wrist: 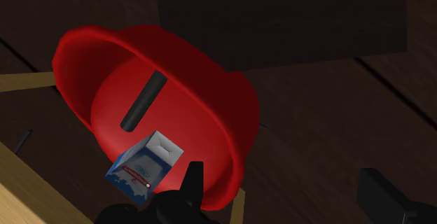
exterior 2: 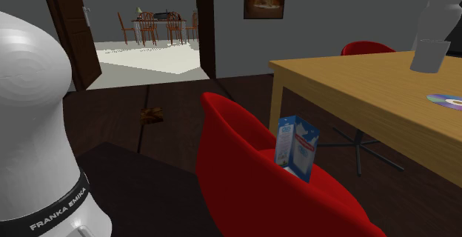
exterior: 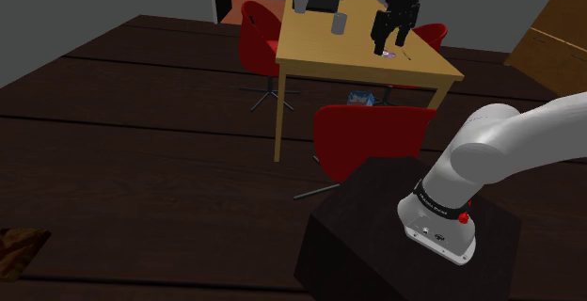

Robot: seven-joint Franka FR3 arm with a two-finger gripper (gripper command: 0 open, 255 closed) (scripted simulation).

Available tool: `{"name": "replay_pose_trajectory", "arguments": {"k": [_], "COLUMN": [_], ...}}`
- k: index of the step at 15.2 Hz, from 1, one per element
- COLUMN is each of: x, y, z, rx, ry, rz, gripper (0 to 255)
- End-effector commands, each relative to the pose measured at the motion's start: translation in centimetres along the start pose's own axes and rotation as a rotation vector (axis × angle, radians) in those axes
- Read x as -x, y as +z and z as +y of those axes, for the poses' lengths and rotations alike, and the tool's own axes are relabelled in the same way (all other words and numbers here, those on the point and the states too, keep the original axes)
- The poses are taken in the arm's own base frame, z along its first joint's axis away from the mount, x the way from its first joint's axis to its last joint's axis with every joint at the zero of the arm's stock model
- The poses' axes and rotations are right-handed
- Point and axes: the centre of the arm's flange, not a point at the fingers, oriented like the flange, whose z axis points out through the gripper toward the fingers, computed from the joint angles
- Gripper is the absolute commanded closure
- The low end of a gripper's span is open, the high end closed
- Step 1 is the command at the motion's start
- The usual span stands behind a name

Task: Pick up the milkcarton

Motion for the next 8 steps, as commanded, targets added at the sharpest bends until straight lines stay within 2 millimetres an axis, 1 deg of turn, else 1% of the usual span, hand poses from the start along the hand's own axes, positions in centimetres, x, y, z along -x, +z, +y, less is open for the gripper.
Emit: {"name": "replay_pose_trajectory", "arguments": {"k": [1, 8], "x": [0.0, -2.6], "y": [0.0, 6.7], "z": [0.0, 5.8], "rx": [0.0, -0.011], "ry": [0.0, -0.148], "rz": [0.0, 0.02], "gripper": [0, 0]}}
